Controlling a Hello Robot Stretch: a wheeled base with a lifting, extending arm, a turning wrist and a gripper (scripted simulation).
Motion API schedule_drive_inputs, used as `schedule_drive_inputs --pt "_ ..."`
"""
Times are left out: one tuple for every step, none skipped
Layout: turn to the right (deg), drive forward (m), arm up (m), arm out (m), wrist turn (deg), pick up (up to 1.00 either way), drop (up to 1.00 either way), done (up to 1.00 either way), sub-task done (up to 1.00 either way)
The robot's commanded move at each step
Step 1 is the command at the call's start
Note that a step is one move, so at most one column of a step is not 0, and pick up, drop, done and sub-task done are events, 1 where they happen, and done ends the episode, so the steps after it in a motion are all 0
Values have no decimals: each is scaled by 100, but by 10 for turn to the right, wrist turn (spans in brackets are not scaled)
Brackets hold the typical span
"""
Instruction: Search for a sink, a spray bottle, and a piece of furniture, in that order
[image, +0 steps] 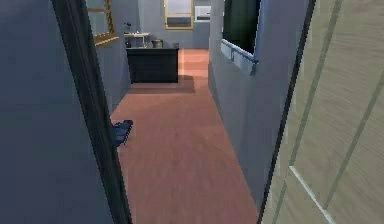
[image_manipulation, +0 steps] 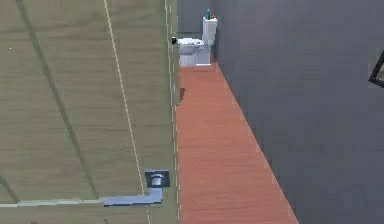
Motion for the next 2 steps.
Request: schedule_drive_inputs --pt "0 100 0 0 0 0 0 0 0" --pt "30 0 0 0 0 0 0 0 0"
